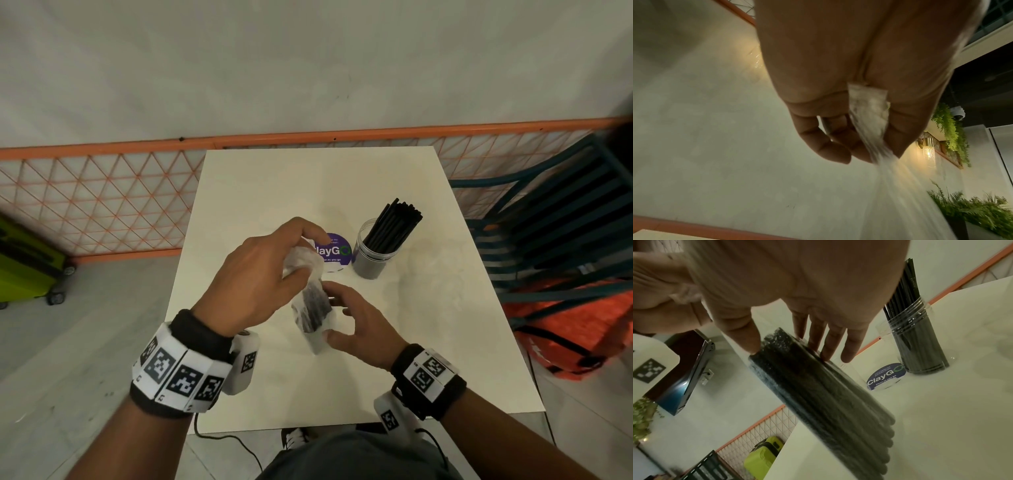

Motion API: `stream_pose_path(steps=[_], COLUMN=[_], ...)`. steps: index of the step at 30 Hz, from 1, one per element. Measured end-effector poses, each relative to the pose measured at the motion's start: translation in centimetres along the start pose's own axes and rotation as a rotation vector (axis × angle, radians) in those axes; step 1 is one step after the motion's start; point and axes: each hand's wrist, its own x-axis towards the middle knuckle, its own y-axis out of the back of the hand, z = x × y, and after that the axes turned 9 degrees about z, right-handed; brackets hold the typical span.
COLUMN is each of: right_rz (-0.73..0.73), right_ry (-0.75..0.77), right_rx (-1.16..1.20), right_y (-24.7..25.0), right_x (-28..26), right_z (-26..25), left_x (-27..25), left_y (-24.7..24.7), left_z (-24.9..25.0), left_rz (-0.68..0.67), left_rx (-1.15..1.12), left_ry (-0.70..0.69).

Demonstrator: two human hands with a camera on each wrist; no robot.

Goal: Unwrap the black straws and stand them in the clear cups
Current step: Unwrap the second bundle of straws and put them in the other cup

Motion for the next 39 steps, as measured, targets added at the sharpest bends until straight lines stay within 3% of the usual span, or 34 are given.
stream_pose_path(steps=[10,18,21,26,34,39], right_rz=[0.11,0.103,0.154,0.181,0.034,-0.012], right_ry=[0.014,-0.079,-0.092,-0.071,-0.052,-0.069], right_rx=[-0.259,-0.394,-0.332,-0.225,-0.124,-0.249], right_y=[-1.2,-2.4,-2.4,-2.0,-2.1,-2.1], right_x=[1.6,2.7,2.9,3.1,3.0,2.6], right_z=[-0.6,-0.2,-0.3,-0.4,0.3,1.6], left_x=[0.1,-0.4,-1.5,-3.9,-5.5,-6.7], left_y=[-1.2,-2.2,-3.1,-7.4,-11.7,-12.9], left_z=[-0.1,-1.9,-4.5,-9.9,-12.3,-13.5], left_rz=[-0.025,0.094,0.126,-0.063,0.109,0.006], left_rx=[-0.153,-0.548,-0.491,-0.352,-0.303,-0.121], left_ry=[0.055,0.185,0.261,0.511,0.466,0.479])
